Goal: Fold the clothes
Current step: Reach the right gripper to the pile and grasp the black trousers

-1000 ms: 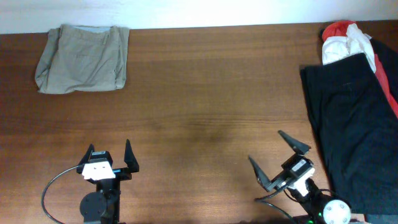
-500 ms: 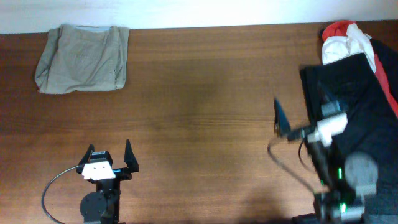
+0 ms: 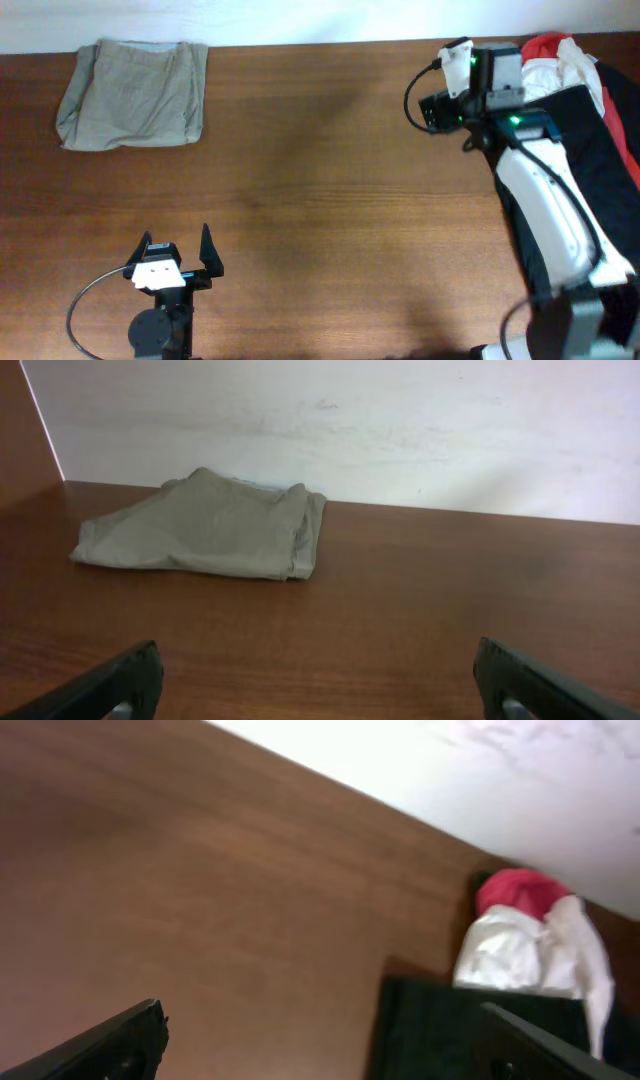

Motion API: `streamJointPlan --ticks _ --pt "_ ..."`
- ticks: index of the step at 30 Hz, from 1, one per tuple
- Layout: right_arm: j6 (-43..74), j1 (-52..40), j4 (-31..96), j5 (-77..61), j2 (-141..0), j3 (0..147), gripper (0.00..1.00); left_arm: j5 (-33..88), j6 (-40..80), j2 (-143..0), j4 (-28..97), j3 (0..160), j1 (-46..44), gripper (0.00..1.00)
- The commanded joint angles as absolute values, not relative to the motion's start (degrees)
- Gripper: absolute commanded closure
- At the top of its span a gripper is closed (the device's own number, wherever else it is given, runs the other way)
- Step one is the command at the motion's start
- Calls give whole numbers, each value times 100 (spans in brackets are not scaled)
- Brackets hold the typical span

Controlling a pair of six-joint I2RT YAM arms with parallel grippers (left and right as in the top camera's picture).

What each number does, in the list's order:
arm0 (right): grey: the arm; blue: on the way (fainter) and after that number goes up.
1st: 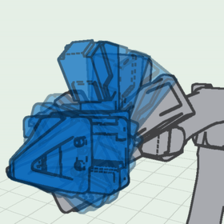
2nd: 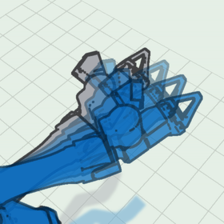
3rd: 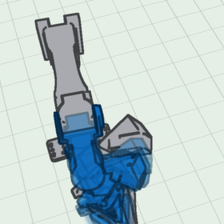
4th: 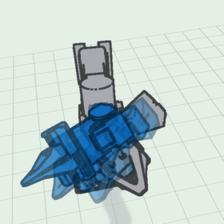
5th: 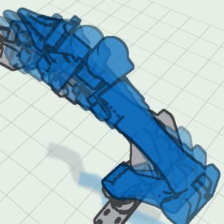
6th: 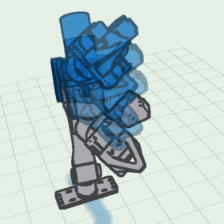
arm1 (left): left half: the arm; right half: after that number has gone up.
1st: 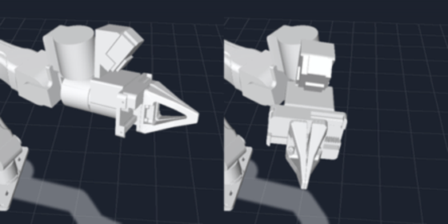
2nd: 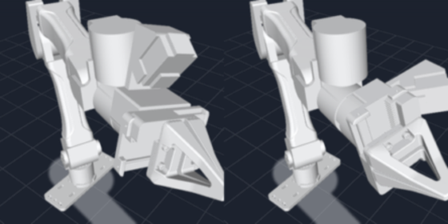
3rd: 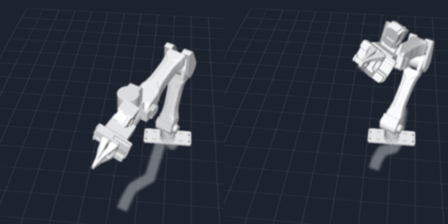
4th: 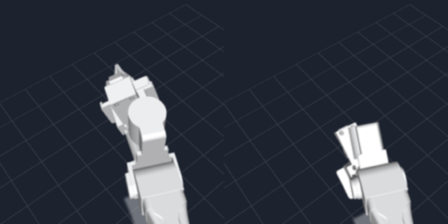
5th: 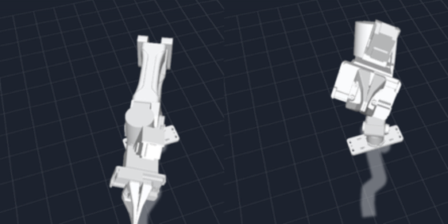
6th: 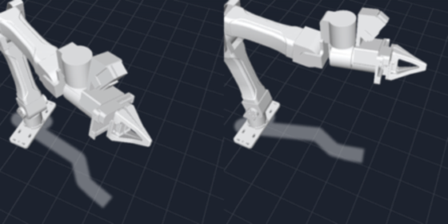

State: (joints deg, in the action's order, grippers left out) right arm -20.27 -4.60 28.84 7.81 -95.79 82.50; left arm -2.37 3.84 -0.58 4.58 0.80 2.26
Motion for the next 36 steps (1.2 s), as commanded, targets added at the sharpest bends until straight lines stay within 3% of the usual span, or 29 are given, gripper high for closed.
streamJointPlan --ticks 1,9,22,24,29,34,36 --pt "-2226 -58 2971 1420 -10287 8652 1 -279 294 -34 456 49 213 1" --pt "-2569 469 2936 1900 -11810 9008 1 -279 292 -34 456 49 213 1" --pt "-2676 615 2585 2294 -12715 9008 1 -279 294 -34 456 49 213 1" --pt "-2679 722 2571 2274 -12713 9006 10 -276 294 -34 456 49 213 1" --pt "-2676 880 2596 2128 -12748 9002 11 -276 294 -34 456 49 213 1" --pt "-2628 858 2637 1820 -12866 9002 35 -279 292 -34 456 49 213 1" --pt "-2362 854 2615 1822 -12868 9002 65 -279 294 -34 456 49 213 1"
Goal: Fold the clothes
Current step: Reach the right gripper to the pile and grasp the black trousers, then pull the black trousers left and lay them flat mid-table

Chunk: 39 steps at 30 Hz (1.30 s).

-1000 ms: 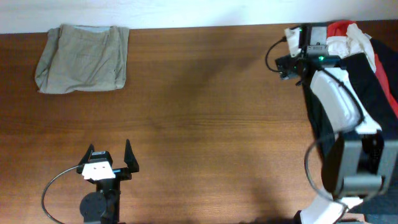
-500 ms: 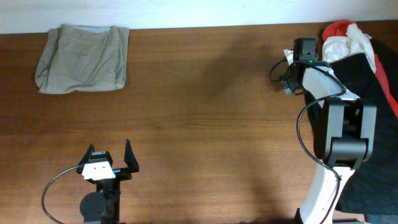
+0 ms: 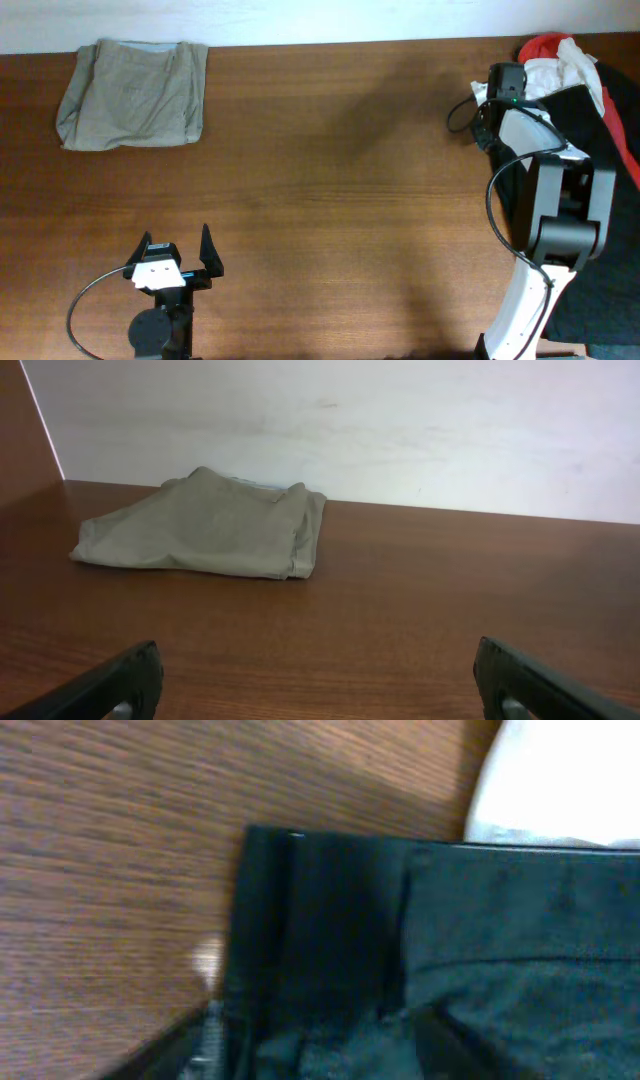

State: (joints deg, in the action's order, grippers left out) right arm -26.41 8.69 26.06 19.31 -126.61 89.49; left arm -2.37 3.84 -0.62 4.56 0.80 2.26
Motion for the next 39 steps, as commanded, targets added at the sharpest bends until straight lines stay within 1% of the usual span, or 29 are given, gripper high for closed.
streamJointPlan --ticks 1,2,3,7,9,13,17,22,25,29,31,34,37,39 --pt "-2300 854 2611 1822 -12866 9004 75 -279 294 -34 456 49 213 1" --pt "-2196 854 2611 1839 -12864 9004 90 -279 292 -34 456 49 213 1" --pt "-2132 854 2613 1848 -12864 9008 96 -279 294 -34 456 49 213 1" --pt "-1686 854 2611 1870 -12687 9037 96 -279 294 -34 456 49 213 1" --pt "-1306 854 2606 1973 -12307 9045 96 -276 294 -34 456 49 213 1" --pt "-1262 805 2622 2305 -11483 9122 96 -279 294 -34 456 49 213 1" --pt "-1280 460 2689 2250 -10582 9120 96 -279 294 -34 456 49 213 1" --pt "-1470 -799 2646 2187 -9771 9122 96 -279 294 -34 456 51 213 1" --pt "-1435 -1702 2615 1662 -9732 9118 96 -279 294 -34 456 49 213 1" --pt "-838 -2751 2515 685 -10044 9118 96 -279 294 -34 456 49 213 1" --pt "-602 -3092 2432 1 -10300 9118 96 -279 294 -34 456 49 213 1" --pt "117 -3623 2375 -972 -10877 9118 96 -279 294 -34 458 49 213 1" --pt "694 -4141 2198 -1476 -11382 9118 96 -279 294 -34 456 49 213 1" --pt "696 -4311 2145 -1706 -11428 9118 96 -279 294 -34 456 49 213 1"
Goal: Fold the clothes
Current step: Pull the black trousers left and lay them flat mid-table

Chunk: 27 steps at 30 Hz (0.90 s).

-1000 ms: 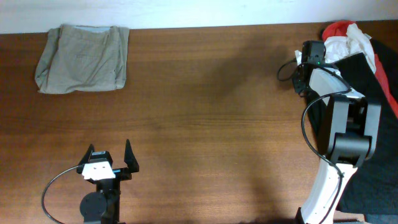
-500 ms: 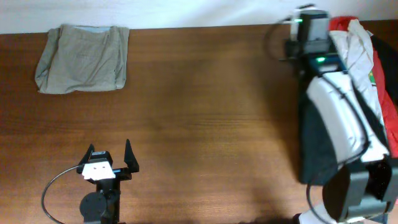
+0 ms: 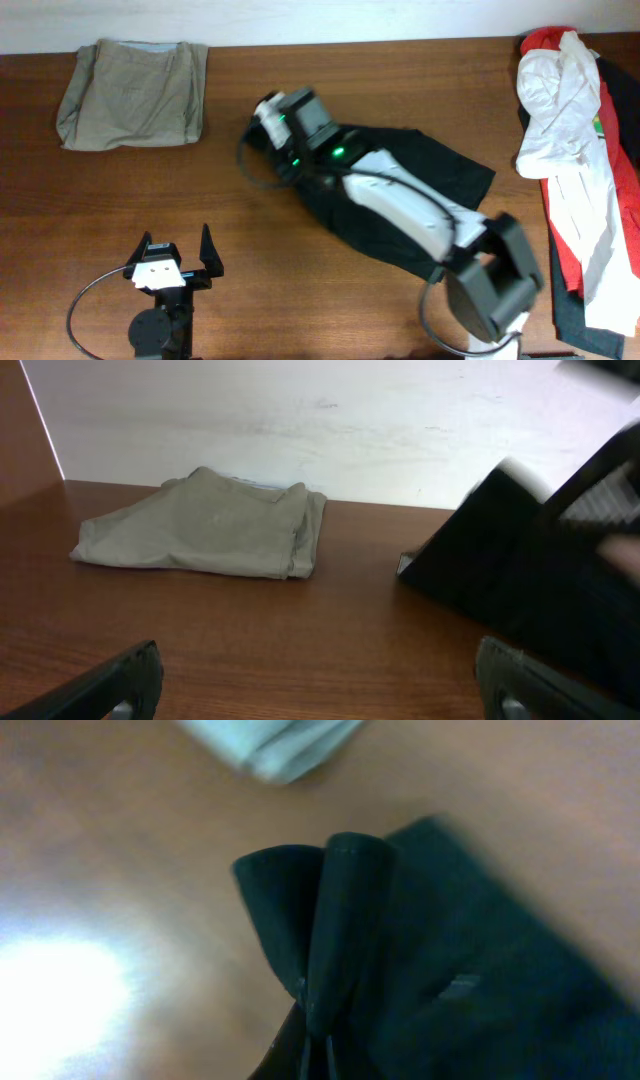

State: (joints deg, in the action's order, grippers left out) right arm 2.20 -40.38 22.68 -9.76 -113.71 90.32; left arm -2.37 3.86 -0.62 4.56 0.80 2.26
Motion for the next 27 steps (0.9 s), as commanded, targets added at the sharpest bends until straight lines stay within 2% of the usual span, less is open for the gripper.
streamJointPlan --ticks 1,10,11,12,14,19,20,21,25,27 --pt "701 -4390 2097 -1743 -11426 9120 96 -279 294 -34 456 49 213 1" --pt "1107 -4624 1925 -2598 -11404 9142 96 -279 294 -34 456 49 213 1" --pt "1105 -4622 1946 -2596 -11404 9142 86 -279 294 -34 456 49 213 1" --pt "1105 -4613 1968 -2596 -11404 9142 81 -279 294 -34 456 49 213 1" --pt "1098 -4565 1975 -2460 -11391 9161 38 -279 294 -34 456 51 213 1" --pt "1083 -3999 2943 -980 -11111 9450 29 -279 294 -34 456 49 213 1" --pt "1107 -3745 3393 -434 -10965 9561 20 -276 294 -34 456 49 213 1" --pt "1105 -3389 3879 -156 -10787 9662 1 -279 294 -34 456 49 213 1" --pt "1098 -2434 5186 -213 -10475 9673 1 -279 294 -34 456 49 213 1" --pt "1114 -1758 6219 355 -10530 9653 1 -279 294 -34 456 49 213 1"
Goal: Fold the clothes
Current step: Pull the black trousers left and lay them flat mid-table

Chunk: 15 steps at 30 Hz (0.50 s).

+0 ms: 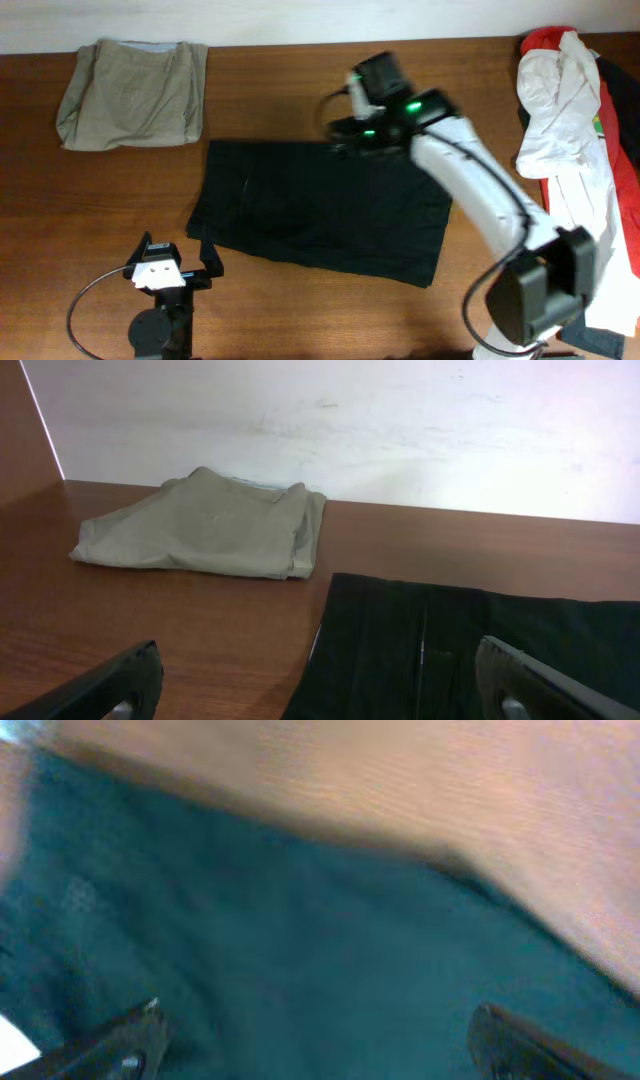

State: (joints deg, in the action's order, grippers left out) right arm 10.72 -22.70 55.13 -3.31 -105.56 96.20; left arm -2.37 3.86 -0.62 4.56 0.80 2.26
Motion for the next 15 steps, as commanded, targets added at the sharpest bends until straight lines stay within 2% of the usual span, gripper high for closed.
streamJointPlan --ticks 1,6,10,15 --pt "1166 -1553 6357 364 -10558 9627 1 -279 294 -34 456 49 213 1" --pt "1424 -467 6259 69 -10704 9078 1 -279 294 -34 456 51 213 1" --pt "1422 156 5669 -21 -10753 8407 0 -279 294 -34 456 49 213 1" --pt "1234 338 4657 -676 -10757 7550 13 -279 294 -34 456 49 213 1"
